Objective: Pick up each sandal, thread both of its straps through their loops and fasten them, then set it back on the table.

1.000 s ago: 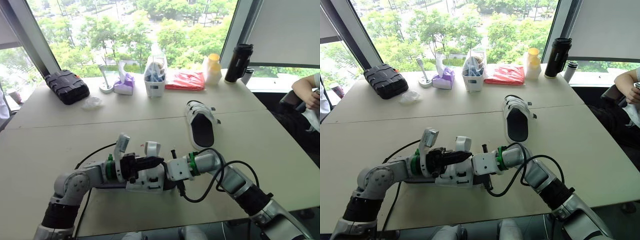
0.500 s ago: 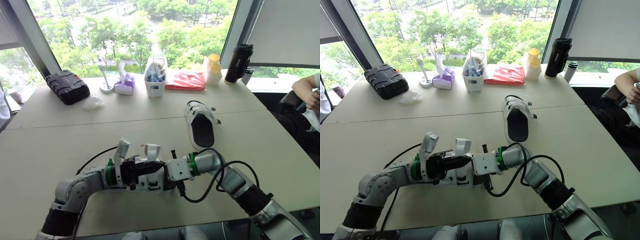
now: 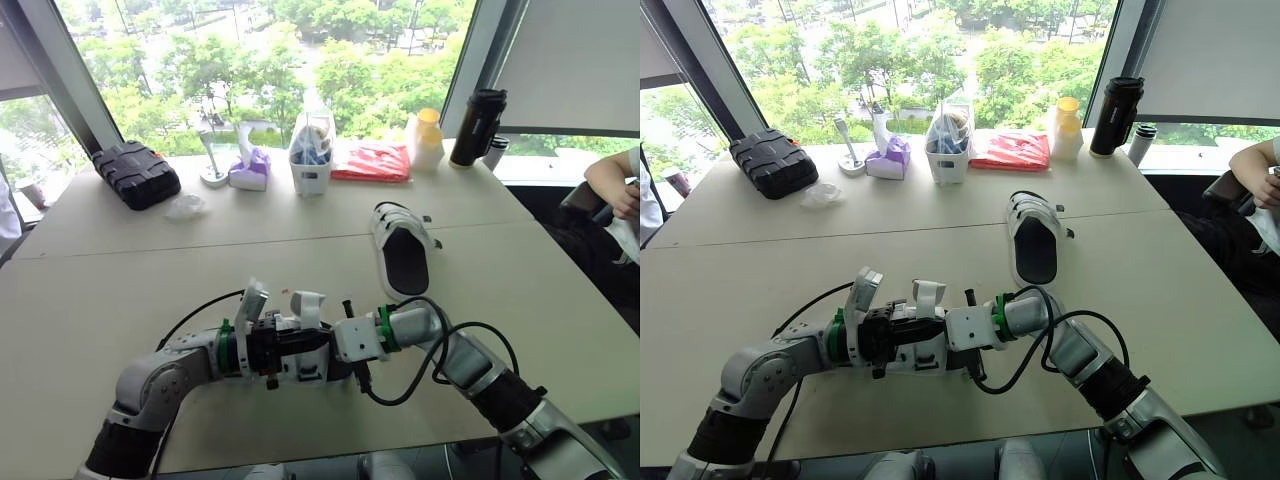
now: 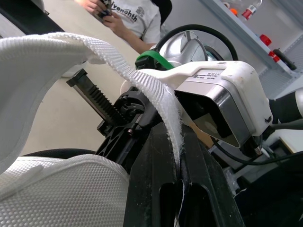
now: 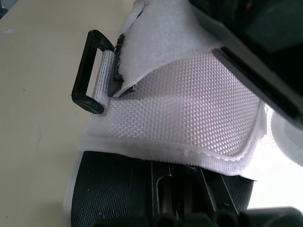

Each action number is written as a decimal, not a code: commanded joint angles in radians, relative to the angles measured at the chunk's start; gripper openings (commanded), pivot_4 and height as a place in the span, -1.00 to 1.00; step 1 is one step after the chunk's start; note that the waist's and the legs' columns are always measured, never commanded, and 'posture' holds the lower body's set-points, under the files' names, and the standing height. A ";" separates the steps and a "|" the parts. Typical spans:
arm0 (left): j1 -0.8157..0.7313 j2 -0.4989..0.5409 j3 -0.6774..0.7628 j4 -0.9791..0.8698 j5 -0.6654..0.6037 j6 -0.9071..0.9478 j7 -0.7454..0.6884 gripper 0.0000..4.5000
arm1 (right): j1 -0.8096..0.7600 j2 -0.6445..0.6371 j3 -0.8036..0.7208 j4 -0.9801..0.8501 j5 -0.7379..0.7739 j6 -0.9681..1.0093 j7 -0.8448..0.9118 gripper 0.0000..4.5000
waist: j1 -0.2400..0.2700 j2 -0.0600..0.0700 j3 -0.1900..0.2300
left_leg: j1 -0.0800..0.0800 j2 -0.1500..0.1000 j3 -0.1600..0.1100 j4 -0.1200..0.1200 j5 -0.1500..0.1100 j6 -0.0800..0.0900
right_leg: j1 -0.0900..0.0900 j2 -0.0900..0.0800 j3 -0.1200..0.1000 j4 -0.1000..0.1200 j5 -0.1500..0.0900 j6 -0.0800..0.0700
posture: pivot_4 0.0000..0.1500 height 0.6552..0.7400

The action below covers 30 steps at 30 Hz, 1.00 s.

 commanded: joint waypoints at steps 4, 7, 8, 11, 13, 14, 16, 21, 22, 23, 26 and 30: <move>-0.024 -0.006 0.047 -0.040 -0.086 0.076 0.046 -0.99 | 0.053 -0.026 0.075 0.106 -0.101 0.053 0.016 -1.00 | -0.001 0.000 0.000 | 0.000 0.000 0.000 0.000 0.000 0.000 | 0.000 0.000 0.000 0.000 0.000 0.000 | 1.00 1.00; -0.019 -0.002 0.064 -0.062 -0.104 0.094 0.071 -0.99 | 0.050 -0.024 0.075 0.109 -0.102 0.052 0.014 -1.00 | -0.001 0.000 0.000 | 0.000 0.000 0.000 0.000 0.000 0.000 | 0.000 0.000 0.000 0.000 0.000 0.000 | 1.00 1.00; -0.015 -0.004 0.073 -0.071 -0.118 0.103 0.084 -0.99 | 0.050 -0.024 0.075 0.110 -0.102 0.052 0.013 -1.00 | -0.001 0.000 0.000 | 0.000 0.000 0.000 0.000 0.000 0.000 | 0.000 0.000 0.000 0.000 0.000 0.000 | 1.00 1.00; 0.014 -0.001 0.092 -0.114 -0.148 0.125 0.115 -0.99 | 0.054 -0.026 0.076 0.108 -0.103 0.049 0.010 -1.00 | -0.001 0.000 0.000 | 0.000 0.000 0.000 0.000 0.000 0.000 | 0.000 0.000 0.000 0.000 0.000 0.000 | 1.00 1.00; 0.037 0.002 0.103 -0.137 -0.158 0.129 0.139 -0.99 | 0.055 -0.026 0.077 0.106 -0.105 0.049 0.009 -1.00 | -0.001 0.000 0.000 | 0.000 0.000 0.000 0.000 0.000 0.000 | 0.000 0.000 0.000 0.000 0.000 0.000 | 1.00 1.00; 0.047 0.003 0.108 -0.146 -0.164 0.130 0.147 -0.99 | 0.056 -0.026 0.078 0.106 -0.105 0.049 0.008 -1.00 | -0.001 0.000 0.000 | 0.000 0.000 0.000 0.000 0.000 0.000 | 0.000 0.000 0.000 0.000 0.000 0.000 | 1.00 1.00; 0.060 0.003 0.114 -0.159 -0.175 0.130 0.162 -0.99 | 0.056 -0.026 0.079 0.106 -0.104 0.049 0.008 -1.00 | 0.000 0.000 0.000 | 0.000 0.000 0.000 0.000 0.000 0.000 | 0.000 0.000 0.000 0.000 0.000 0.000 | 1.00 1.00; 0.094 -0.001 0.103 -0.187 -0.162 0.096 0.185 -0.99 | 0.056 -0.026 0.082 0.112 -0.106 0.043 0.007 -1.00 | 0.000 0.000 0.000 | 0.000 0.000 0.000 0.000 0.000 0.000 | 0.000 0.000 0.000 0.000 0.000 0.000 | 1.00 1.00; 0.097 -0.008 0.100 -0.184 -0.157 0.083 0.185 -0.99 | 0.055 -0.026 0.082 0.114 -0.107 0.042 0.007 -1.00 | 0.000 0.000 0.000 | 0.000 0.000 0.000 0.000 0.000 0.000 | 0.000 0.000 0.000 0.000 0.000 0.000 | 1.00 1.00; 0.097 -0.014 0.097 -0.178 -0.155 0.077 0.188 -0.99 | 0.053 -0.025 0.082 0.115 -0.107 0.041 0.007 -1.00 | 0.000 0.000 0.000 | 0.000 0.000 0.000 0.000 0.000 0.000 | 0.000 0.000 0.000 0.000 0.000 0.000 | 1.00 1.00; 0.091 -0.022 0.081 -0.163 -0.140 0.061 0.184 -0.99 | 0.050 -0.025 0.083 0.118 -0.107 0.039 0.009 -1.00 | 0.000 0.000 0.000 | 0.000 0.000 0.000 0.000 0.000 0.000 | 0.000 0.000 0.000 0.000 0.000 0.000 | 1.00 1.00; 0.080 -0.037 0.069 -0.137 -0.121 0.036 0.180 -0.99 | 0.047 -0.025 0.083 0.119 -0.107 0.039 0.010 -1.00 | 0.000 -0.001 0.000 | 0.000 0.000 0.000 0.000 0.000 0.000 | 0.000 0.000 0.000 0.000 0.000 0.000 | 1.00 1.00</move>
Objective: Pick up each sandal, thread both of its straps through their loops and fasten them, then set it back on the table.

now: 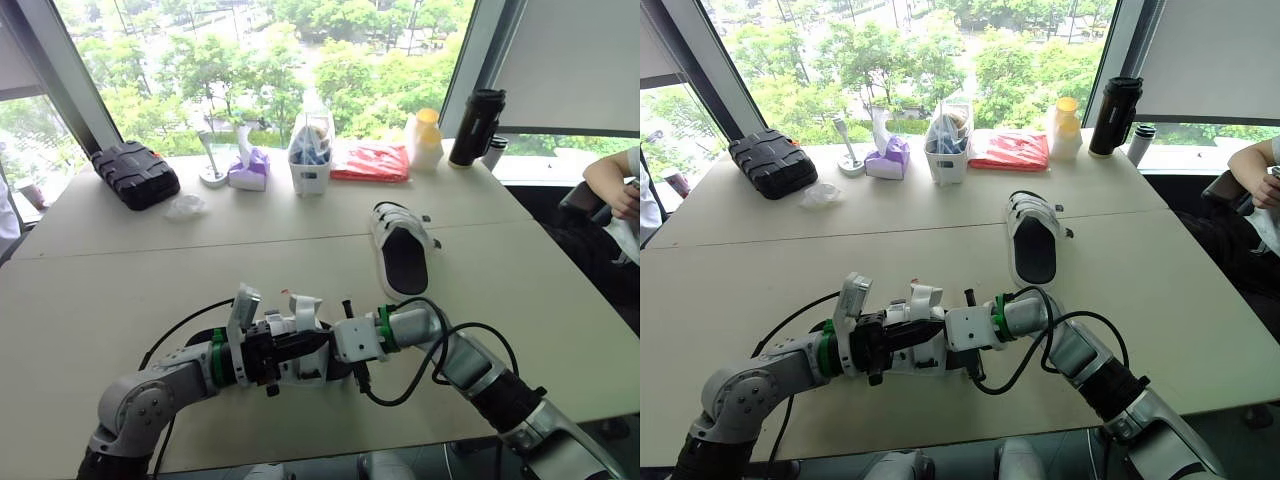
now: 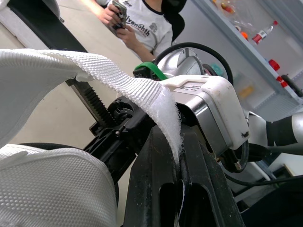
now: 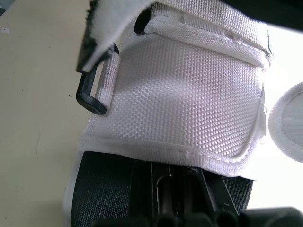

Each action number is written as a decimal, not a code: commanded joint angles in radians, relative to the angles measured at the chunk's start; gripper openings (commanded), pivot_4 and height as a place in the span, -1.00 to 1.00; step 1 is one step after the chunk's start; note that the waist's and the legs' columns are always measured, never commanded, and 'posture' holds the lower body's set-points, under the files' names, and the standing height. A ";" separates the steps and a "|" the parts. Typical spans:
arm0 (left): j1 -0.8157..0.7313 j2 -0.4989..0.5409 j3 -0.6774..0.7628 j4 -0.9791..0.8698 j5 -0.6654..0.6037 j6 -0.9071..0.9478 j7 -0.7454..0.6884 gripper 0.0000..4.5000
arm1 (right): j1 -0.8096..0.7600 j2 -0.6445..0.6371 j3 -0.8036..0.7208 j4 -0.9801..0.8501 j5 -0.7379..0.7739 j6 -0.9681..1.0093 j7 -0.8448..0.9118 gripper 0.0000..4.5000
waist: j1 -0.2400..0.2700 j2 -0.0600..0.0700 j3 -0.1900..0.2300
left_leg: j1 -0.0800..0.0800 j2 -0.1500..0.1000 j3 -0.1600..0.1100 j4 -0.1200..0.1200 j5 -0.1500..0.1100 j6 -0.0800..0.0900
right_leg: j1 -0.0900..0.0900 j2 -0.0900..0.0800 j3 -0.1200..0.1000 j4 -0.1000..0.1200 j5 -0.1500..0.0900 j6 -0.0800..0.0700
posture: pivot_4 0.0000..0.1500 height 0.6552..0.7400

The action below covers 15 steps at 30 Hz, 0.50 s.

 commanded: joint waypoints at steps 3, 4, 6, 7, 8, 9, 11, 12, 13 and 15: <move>-0.022 -0.016 -0.019 0.021 0.029 -0.042 -0.018 -0.99 | 0.045 -0.026 0.079 0.119 -0.105 0.043 0.022 -1.00 | 0.000 0.000 0.000 | 0.000 0.000 0.000 0.000 0.000 0.000 | 0.000 0.000 0.000 0.000 0.000 0.000 | 1.00 1.00; -0.023 -0.017 -0.022 0.028 0.035 -0.048 -0.020 -0.99 | 0.046 -0.027 0.078 0.117 -0.104 0.044 0.023 -1.00 | 0.000 0.000 0.000 | 0.000 0.000 0.000 0.000 0.000 0.000 | 0.000 0.000 0.000 0.000 0.000 0.000 | 1.00 1.00; -0.022 -0.016 -0.027 0.037 0.042 -0.058 -0.026 -0.99 | 0.048 -0.028 0.077 0.115 -0.104 0.047 0.023 -1.00 | 0.000 0.000 0.000 | 0.000 0.000 0.000 0.000 0.000 0.000 | 0.000 0.000 0.000 0.000 0.000 0.000 | 1.00 1.00; -0.021 -0.014 -0.029 0.042 0.047 -0.062 -0.031 -0.99 | 0.049 -0.030 0.077 0.113 -0.104 0.047 0.023 -1.00 | 0.000 0.000 0.000 | 0.000 0.000 0.000 0.000 0.000 0.000 | 0.000 0.000 0.000 0.000 0.000 0.000 | 1.00 1.00; -0.020 -0.013 -0.031 0.045 0.050 -0.064 -0.035 -0.99 | 0.050 -0.031 0.077 0.112 -0.104 0.047 0.023 -1.00 | 0.000 0.000 0.000 | 0.000 0.000 0.000 0.000 0.000 0.000 | 0.000 0.000 0.000 0.000 0.000 0.000 | 1.00 1.00; -0.019 -0.011 -0.033 0.049 0.052 -0.062 -0.041 -0.99 | 0.051 -0.032 0.077 0.111 -0.104 0.047 0.023 -1.00 | 0.000 0.000 0.000 | 0.000 0.000 0.000 0.000 0.000 0.000 | 0.000 0.000 0.000 0.000 0.000 0.000 | 1.00 1.00; -0.015 -0.008 -0.039 0.053 0.054 -0.057 -0.050 -0.99 | 0.052 -0.032 0.077 0.111 -0.105 0.047 0.023 -1.00 | 0.000 0.000 0.000 | 0.000 0.000 0.000 0.000 0.000 0.000 | 0.000 0.000 0.000 0.000 0.000 0.000 | 1.00 1.00; -0.013 -0.007 -0.042 0.055 0.054 -0.055 -0.053 -0.99 | 0.052 -0.032 0.077 0.111 -0.105 0.047 0.023 -1.00 | 0.000 0.000 0.000 | 0.000 0.000 0.000 0.000 0.000 0.000 | 0.000 0.000 0.000 0.000 0.000 0.000 | 1.00 1.00; -0.012 -0.006 -0.045 0.057 0.057 -0.055 -0.057 -0.99 | 0.051 -0.032 0.077 0.111 -0.105 0.048 0.023 -1.00 | 0.000 0.000 0.000 | 0.000 0.000 0.000 0.000 0.000 0.000 | 0.000 0.000 0.000 0.000 0.000 0.000 | 1.00 1.00; -0.009 -0.002 -0.053 0.062 0.064 -0.055 -0.066 -0.99 | 0.051 -0.030 0.077 0.111 -0.105 0.047 0.022 -1.00 | 0.000 0.000 -0.001 | 0.000 0.000 0.000 0.000 0.000 0.000 | 0.000 0.000 0.000 0.000 0.000 0.000 | 1.00 1.00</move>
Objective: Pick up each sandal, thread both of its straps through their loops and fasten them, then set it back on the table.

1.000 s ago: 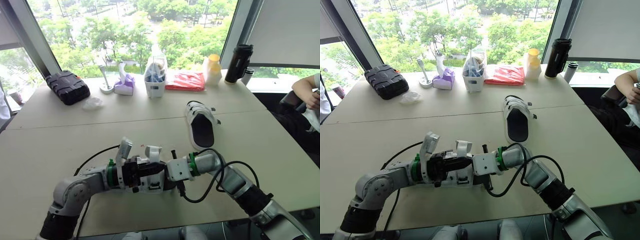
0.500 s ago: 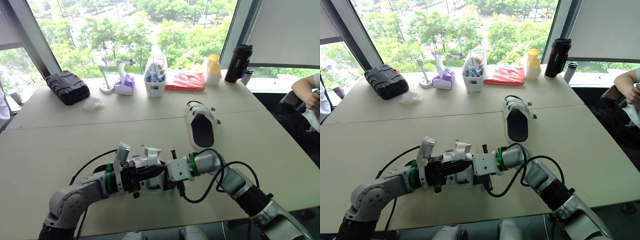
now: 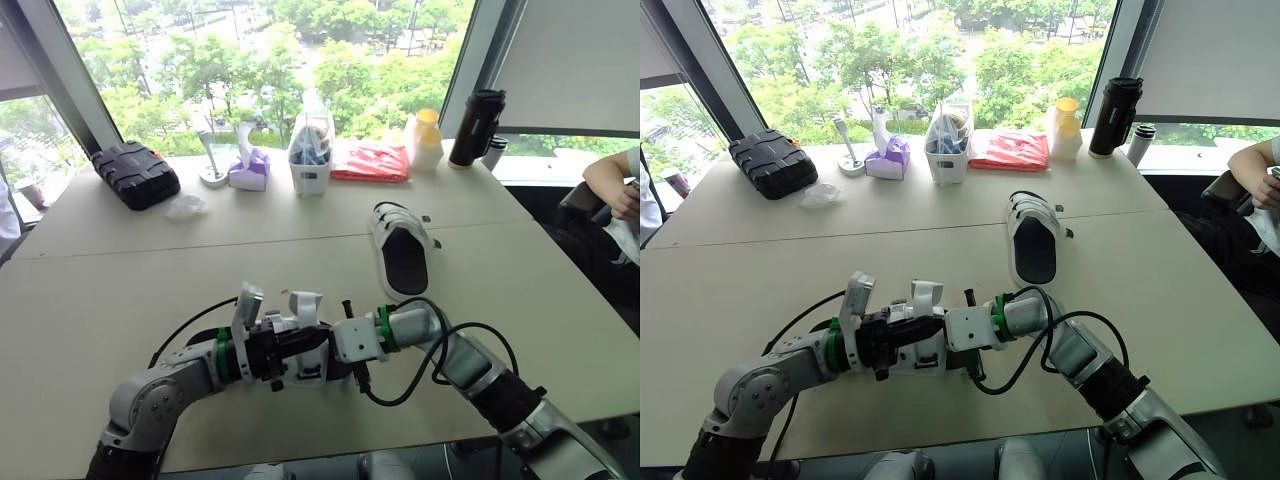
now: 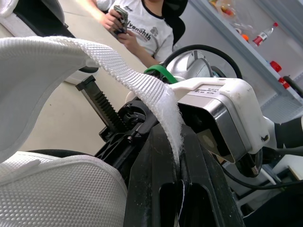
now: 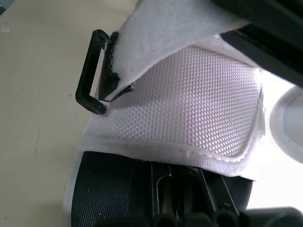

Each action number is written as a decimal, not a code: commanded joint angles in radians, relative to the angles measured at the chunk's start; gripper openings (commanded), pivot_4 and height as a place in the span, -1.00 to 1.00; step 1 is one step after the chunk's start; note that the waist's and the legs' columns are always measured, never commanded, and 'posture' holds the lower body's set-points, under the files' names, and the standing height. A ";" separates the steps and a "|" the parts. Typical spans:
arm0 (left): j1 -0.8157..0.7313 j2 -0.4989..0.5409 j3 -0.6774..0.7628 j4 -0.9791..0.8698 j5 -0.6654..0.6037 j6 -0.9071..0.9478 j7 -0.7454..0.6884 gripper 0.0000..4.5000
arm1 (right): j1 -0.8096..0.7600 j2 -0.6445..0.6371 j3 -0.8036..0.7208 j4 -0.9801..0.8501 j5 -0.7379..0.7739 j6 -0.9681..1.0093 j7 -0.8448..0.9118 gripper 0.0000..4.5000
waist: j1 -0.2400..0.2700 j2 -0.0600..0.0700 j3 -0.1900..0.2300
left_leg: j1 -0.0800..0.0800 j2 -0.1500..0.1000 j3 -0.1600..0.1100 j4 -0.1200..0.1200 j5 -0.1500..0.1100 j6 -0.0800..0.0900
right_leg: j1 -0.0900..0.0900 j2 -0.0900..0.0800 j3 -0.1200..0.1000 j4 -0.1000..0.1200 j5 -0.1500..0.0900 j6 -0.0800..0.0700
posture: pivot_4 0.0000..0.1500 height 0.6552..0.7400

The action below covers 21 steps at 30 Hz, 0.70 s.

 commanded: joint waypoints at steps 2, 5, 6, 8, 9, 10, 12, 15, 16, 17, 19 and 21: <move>0.008 0.010 -0.025 0.009 0.014 0.001 -0.025 -0.99 | 0.051 -0.030 0.077 0.111 -0.103 0.046 0.022 -1.00 | 0.000 0.001 -0.001 | 0.000 0.000 0.000 0.000 0.000 0.000 | 0.000 0.000 0.000 0.000 0.000 0.000 | 1.00 1.00; 0.012 0.016 -0.026 0.012 0.019 0.005 -0.032 -0.99 | 0.052 -0.030 0.076 0.111 -0.104 0.047 0.021 -1.00 | 0.000 0.002 -0.002 | 0.000 0.000 0.000 0.000 0.000 0.000 | 0.000 0.000 0.000 0.000 0.000 0.000 | 1.00 1.00; 0.014 0.018 -0.026 0.013 0.022 0.003 -0.033 -0.99 | 0.053 -0.030 0.076 0.110 -0.104 0.047 0.022 -1.00 | 0.000 0.002 -0.002 | 0.000 0.000 0.000 0.000 0.000 0.000 | 0.000 0.000 0.000 0.000 0.000 0.000 | 1.00 1.00; 0.017 0.024 -0.032 0.017 0.038 -0.007 -0.040 -0.99 | 0.054 -0.030 0.076 0.110 -0.104 0.046 0.021 -1.00 | 0.000 0.003 -0.003 | 0.000 0.000 0.000 0.000 0.000 0.000 | 0.000 0.000 0.000 0.000 0.000 0.000 | 1.00 1.00; 0.018 0.026 -0.036 0.019 0.049 -0.016 -0.043 -0.99 | 0.054 -0.030 0.076 0.111 -0.104 0.047 0.021 -1.00 | 0.000 0.004 -0.003 | 0.000 0.000 0.000 0.000 0.000 0.000 | 0.000 0.000 0.000 0.000 0.000 0.000 | 1.00 1.00; 0.018 0.028 -0.040 0.020 0.057 -0.021 -0.048 -0.99 | 0.054 -0.030 0.076 0.111 -0.104 0.046 0.021 -1.00 | 0.000 0.004 -0.003 | 0.000 0.000 0.000 0.000 0.000 0.000 | 0.000 0.000 0.000 0.000 0.000 0.000 | 1.00 1.00; 0.019 0.031 -0.046 0.021 0.071 -0.032 -0.056 -0.99 | 0.054 -0.029 0.076 0.111 -0.104 0.046 0.021 -1.00 | 0.000 0.004 -0.003 | 0.000 0.000 0.000 0.000 0.000 0.000 | 0.000 0.000 0.000 0.000 0.000 0.000 | 1.00 1.00; 0.021 0.050 -0.065 0.025 0.113 -0.066 -0.083 -0.99 | 0.054 -0.029 0.076 0.112 -0.104 0.045 0.020 -1.00 | 0.000 0.004 -0.004 | 0.000 0.000 0.000 0.000 0.000 0.000 | 0.000 0.000 0.000 0.000 0.000 0.000 | 1.00 1.00; 0.022 0.054 -0.068 0.026 0.122 -0.073 -0.089 -0.99 | 0.054 -0.029 0.076 0.112 -0.104 0.045 0.020 -1.00 | 0.000 0.004 -0.004 | 0.000 0.000 0.000 0.000 0.000 0.000 | 0.000 0.000 0.000 0.000 0.000 0.000 | 1.00 1.00; 0.023 0.056 -0.071 0.029 0.130 -0.084 -0.096 -0.99 | 0.054 -0.029 0.076 0.112 -0.105 0.045 0.020 -1.00 | 0.000 0.004 -0.004 | 0.000 0.000 0.000 0.000 0.000 0.000 | 0.000 0.000 0.000 0.000 0.000 0.000 | 1.00 1.00; 0.025 0.062 -0.078 0.031 0.145 -0.103 -0.109 -0.99 | 0.054 -0.029 0.076 0.112 -0.105 0.044 0.020 -1.00 | 0.000 0.005 -0.004 | 0.000 0.000 0.000 0.000 0.000 0.000 | 0.000 0.000 0.000 0.000 0.000 0.000 | 1.00 1.00; 0.033 0.080 -0.099 0.035 0.188 -0.141 -0.132 -0.99 | 0.053 -0.029 0.076 0.113 -0.105 0.044 0.020 -1.00 | 0.000 0.005 -0.004 | 0.000 0.000 0.000 0.000 0.000 0.000 | 0.000 0.000 0.000 0.000 0.000 0.000 | 1.00 1.00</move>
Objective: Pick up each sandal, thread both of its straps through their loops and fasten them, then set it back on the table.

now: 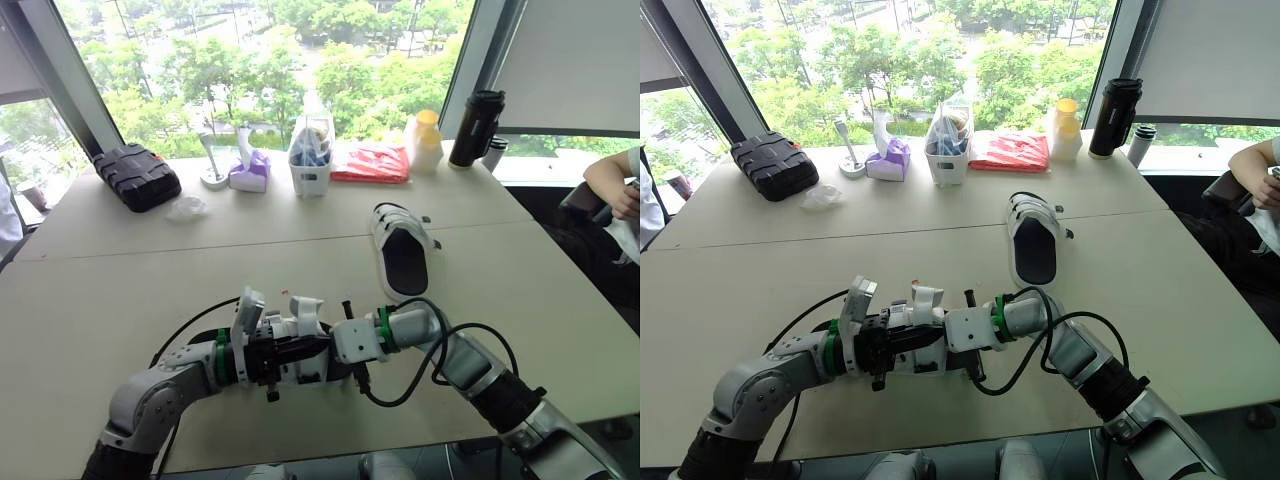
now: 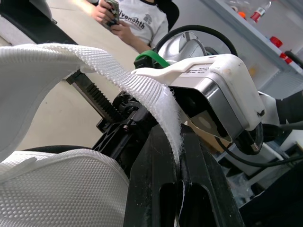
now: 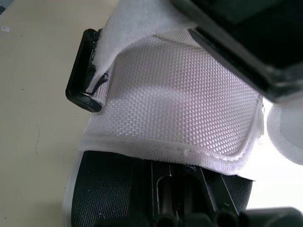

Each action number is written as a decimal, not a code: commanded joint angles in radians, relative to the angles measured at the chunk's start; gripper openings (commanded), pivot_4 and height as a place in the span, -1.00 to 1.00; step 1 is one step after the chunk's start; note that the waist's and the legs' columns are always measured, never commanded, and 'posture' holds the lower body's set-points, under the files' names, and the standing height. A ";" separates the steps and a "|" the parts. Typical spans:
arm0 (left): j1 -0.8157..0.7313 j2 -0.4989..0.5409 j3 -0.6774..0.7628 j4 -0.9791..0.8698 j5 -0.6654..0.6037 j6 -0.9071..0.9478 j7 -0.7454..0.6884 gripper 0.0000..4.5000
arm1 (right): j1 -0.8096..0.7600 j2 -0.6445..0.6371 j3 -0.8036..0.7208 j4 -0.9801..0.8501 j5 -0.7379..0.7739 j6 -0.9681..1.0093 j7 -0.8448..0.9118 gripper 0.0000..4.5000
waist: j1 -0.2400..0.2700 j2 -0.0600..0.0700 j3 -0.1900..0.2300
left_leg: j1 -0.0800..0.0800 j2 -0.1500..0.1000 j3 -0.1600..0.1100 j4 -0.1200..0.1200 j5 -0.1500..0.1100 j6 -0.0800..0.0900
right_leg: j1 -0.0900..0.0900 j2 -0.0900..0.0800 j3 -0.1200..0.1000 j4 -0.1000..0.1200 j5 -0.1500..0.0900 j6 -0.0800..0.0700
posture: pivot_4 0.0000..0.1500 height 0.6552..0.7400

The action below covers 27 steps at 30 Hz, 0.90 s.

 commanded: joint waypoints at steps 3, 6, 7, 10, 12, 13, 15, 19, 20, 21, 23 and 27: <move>0.034 0.050 -0.059 0.035 0.126 -0.099 -0.048 -0.99 | 0.050 -0.027 0.075 0.114 -0.100 0.045 0.019 -1.00 | 0.000 0.001 -0.001 | 0.000 0.000 0.000 0.000 0.000 0.000 | 0.000 0.000 0.000 0.000 0.000 0.000 | 1.00 1.00; 0.038 0.052 -0.058 0.050 0.159 -0.158 -0.063 -0.99 | 0.049 -0.026 0.076 0.115 -0.100 0.046 0.020 -1.00 | 0.000 0.001 -0.001 | 0.000 0.000 0.000 0.000 0.000 0.000 | 0.000 0.000 0.000 0.000 0.000 0.000 | 1.00 1.00; 0.038 0.051 -0.058 0.053 0.164 -0.169 -0.065 -0.99 | 0.049 -0.026 0.076 0.115 -0.099 0.046 0.020 -1.00 | 0.000 0.002 -0.001 | 0.000 0.000 0.000 0.000 0.000 0.000 | 0.000 0.000 0.000 0.000 0.000 0.000 | 1.00 1.00; 0.038 0.053 -0.060 0.065 0.196 -0.212 -0.074 -0.99 | 0.048 -0.026 0.077 0.115 -0.100 0.045 0.020 -1.00 | 0.000 0.002 -0.001 | 0.000 0.000 0.000 0.000 0.000 0.000 | 0.000 0.000 0.000 0.000 0.000 0.000 | 1.00 1.00; 0.039 0.060 -0.066 0.074 0.218 -0.238 -0.086 -0.99 | 0.048 -0.026 0.078 0.114 -0.100 0.046 0.020 -1.00 | 0.000 0.002 -0.001 | 0.000 0.000 0.000 0.000 0.000 0.000 | 0.000 0.000 0.000 0.000 0.000 0.000 | 1.00 1.00; 0.040 0.064 -0.070 0.077 0.223 -0.245 -0.092 -0.99 | 0.049 -0.025 0.079 0.113 -0.100 0.046 0.020 -1.00 | 0.000 0.002 -0.001 | 0.000 0.000 0.000 0.000 0.000 0.000 | 0.000 0.000 0.000 0.000 0.000 0.000 | 1.00 1.00; 0.044 0.064 -0.074 0.081 0.231 -0.261 -0.099 -0.99 | 0.049 -0.025 0.080 0.112 -0.099 0.046 0.020 -1.00 | -0.001 0.002 -0.002 | 0.000 0.000 0.000 0.000 0.000 0.000 | 0.000 0.000 0.000 0.000 0.000 0.000 | 1.00 1.00; 0.046 0.057 -0.080 0.081 0.244 -0.299 -0.104 -0.99 | 0.050 -0.026 0.081 0.110 -0.098 0.047 0.020 -1.00 | 0.000 0.002 -0.002 | 0.000 0.000 0.000 -0.001 0.000 0.000 | 0.000 0.000 0.000 0.000 0.000 0.000 | 1.00 1.00; 0.046 0.057 -0.080 0.078 0.241 -0.298 -0.106 -0.99 | 0.050 -0.026 0.081 0.108 -0.098 0.048 0.021 -1.00 | 0.000 0.002 -0.002 | 0.000 0.000 0.000 0.000 0.000 0.000 | 0.000 0.000 0.000 0.000 0.000 0.000 | 1.00 1.00; 0.049 0.065 -0.088 0.071 0.244 -0.297 -0.113 -0.99 | 0.051 -0.027 0.082 0.108 -0.099 0.047 0.021 -1.00 | -0.001 0.002 -0.002 | 0.000 0.000 0.000 -0.001 0.000 0.000 | 0.000 0.000 0.000 0.000 0.000 0.000 | 1.00 1.00; 0.065 0.078 -0.107 0.052 0.255 -0.302 -0.127 -0.99 | 0.054 -0.029 0.082 0.107 -0.100 0.045 0.021 -1.00 | -0.001 0.003 -0.002 | 0.000 0.000 0.000 0.000 0.000 0.000 | 0.000 0.000 0.000 0.000 0.000 0.000 | 1.00 1.00; 0.100 0.092 -0.134 0.028 0.294 -0.355 -0.139 -0.99 | 0.054 -0.030 0.083 0.107 -0.100 0.044 0.020 -1.00 | -0.001 0.004 -0.003 | 0.000 0.001 0.000 -0.001 0.000 0.001 | 0.000 0.000 0.000 0.000 0.000 0.000 | 1.00 1.00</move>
